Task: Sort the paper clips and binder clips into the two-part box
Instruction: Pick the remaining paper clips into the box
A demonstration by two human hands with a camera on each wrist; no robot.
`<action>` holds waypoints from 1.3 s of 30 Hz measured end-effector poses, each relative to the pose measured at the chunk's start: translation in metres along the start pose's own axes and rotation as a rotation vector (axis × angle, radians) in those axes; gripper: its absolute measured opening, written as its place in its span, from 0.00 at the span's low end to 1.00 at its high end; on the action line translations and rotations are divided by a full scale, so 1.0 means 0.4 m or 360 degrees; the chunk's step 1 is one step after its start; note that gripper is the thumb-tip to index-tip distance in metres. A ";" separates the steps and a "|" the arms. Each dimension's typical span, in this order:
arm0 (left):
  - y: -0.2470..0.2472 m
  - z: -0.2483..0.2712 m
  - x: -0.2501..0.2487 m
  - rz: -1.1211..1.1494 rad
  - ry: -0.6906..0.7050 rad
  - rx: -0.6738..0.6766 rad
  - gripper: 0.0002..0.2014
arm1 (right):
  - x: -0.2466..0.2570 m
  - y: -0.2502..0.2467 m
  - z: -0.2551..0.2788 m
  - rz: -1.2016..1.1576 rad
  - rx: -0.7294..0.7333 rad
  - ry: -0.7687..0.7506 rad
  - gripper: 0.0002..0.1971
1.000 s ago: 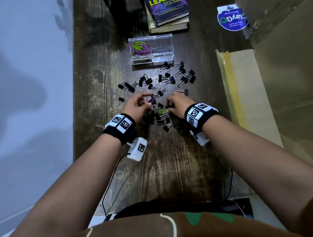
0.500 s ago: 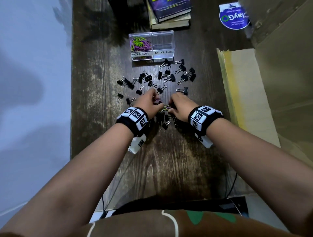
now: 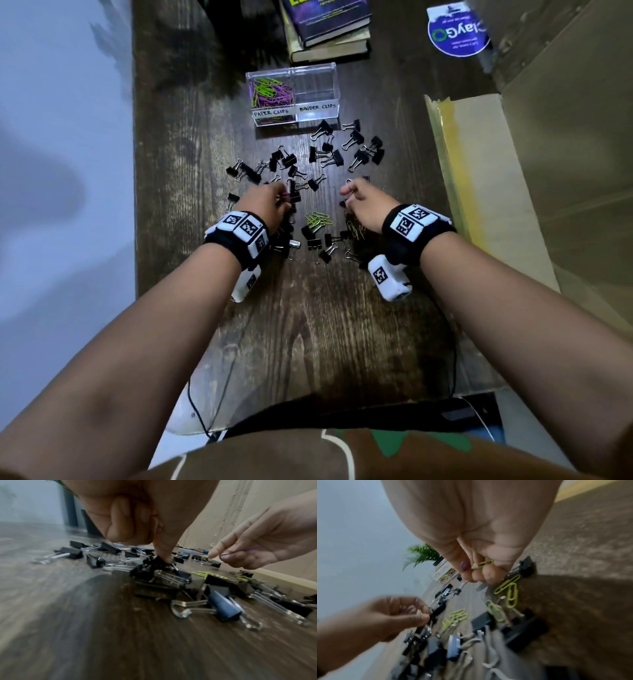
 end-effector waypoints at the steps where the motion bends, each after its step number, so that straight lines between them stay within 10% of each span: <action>1: -0.009 0.004 0.009 -0.0001 -0.0029 -0.0023 0.07 | -0.003 0.005 -0.004 -0.0134 0.0046 0.0052 0.12; 17: 0.083 0.022 -0.081 -0.0142 0.0089 0.0014 0.09 | 0.100 0.086 -0.012 0.0852 -0.0021 -0.0303 0.05; 30: 0.102 0.035 -0.082 -0.0147 0.0205 0.0052 0.09 | 0.057 0.023 -0.020 -0.0132 0.0133 -0.0037 0.07; 39: 0.050 0.053 0.020 0.1192 -0.0514 -0.0280 0.08 | 0.064 0.091 -0.016 0.0740 -0.0021 -0.0304 0.04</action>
Point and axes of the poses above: each hand's wrist, its own z-axis away from the middle knuckle, its own y-axis out of the palm, x = y × z, the point moved 7 cm from there along -z, towards the middle knuckle, and after that the axes turned 8 degrees about y, right-handed, at the moved point
